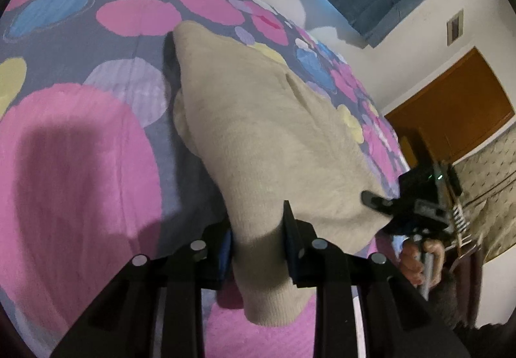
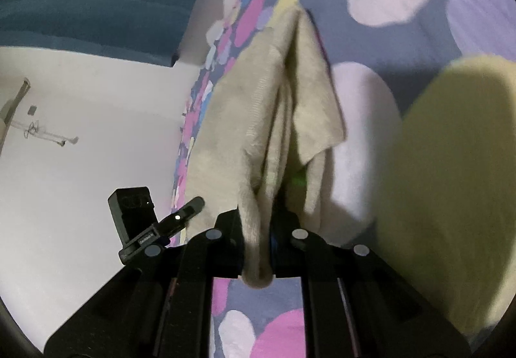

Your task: Fold small clothes

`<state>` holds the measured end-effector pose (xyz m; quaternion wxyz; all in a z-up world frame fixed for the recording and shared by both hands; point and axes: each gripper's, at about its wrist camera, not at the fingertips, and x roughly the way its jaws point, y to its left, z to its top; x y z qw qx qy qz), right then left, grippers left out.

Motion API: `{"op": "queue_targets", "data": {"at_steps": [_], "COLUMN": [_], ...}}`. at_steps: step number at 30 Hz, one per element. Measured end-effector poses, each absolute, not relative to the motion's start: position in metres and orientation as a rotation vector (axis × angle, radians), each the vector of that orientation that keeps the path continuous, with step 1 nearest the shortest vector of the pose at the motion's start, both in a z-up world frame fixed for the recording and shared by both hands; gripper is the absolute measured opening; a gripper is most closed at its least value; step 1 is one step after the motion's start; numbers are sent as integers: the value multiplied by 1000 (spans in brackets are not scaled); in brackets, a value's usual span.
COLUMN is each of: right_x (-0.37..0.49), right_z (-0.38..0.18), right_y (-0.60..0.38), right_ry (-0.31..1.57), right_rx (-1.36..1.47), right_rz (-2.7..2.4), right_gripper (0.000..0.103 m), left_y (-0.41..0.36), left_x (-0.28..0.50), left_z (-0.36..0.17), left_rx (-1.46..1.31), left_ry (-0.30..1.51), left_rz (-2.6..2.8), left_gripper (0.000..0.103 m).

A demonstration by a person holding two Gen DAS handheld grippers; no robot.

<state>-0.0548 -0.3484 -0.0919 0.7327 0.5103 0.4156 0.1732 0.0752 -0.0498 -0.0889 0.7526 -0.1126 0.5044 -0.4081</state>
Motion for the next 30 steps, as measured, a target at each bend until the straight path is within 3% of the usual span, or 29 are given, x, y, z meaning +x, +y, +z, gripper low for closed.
{"op": "queue_targets", "data": {"at_steps": [4,6,8,11,13,14,15,16,27,30], "right_x": [-57,-60,-66,-65,-64,-62,-61,-63,-74,-89], "right_z": [-79,-70,-67,-75,-75,-74,-75,-78,-93,-90], "right_y": [-350,-354,-358,-360,-357,-354,-354,-355,-377,-384], "right_ry": [893,889,883,903,908,920,932,945,903,897], "right_rx": [1059,994,963,998,973,951,936,930,1023,1053], "right_rz": [361,318,285,285,290,290,286,283,225,200], "right_gripper": [18,25,42,50,49,43,32,9,9,15], "left_y": [-43,-40,-38,-40,-45,-47,-47,-49,-41,-41], "left_x": [63,55,47,38,37,37,36,35,35,26], "left_z": [-83,-83,-85,-91,-96,-96,-95,-93,-95,-88], "left_rx": [-254,-255,-256,-221,-195,-194,-191,-180,-192,-136], "left_ry": [1075,1069,1067,1063,1057,1054,1048,1042,1031,986], "left_rz": [-883,-889,-879,-868,-854,-845,-843,-845,-823,-766], "left_gripper": [37,56,66,68,68,69,71,72,73,73]}}
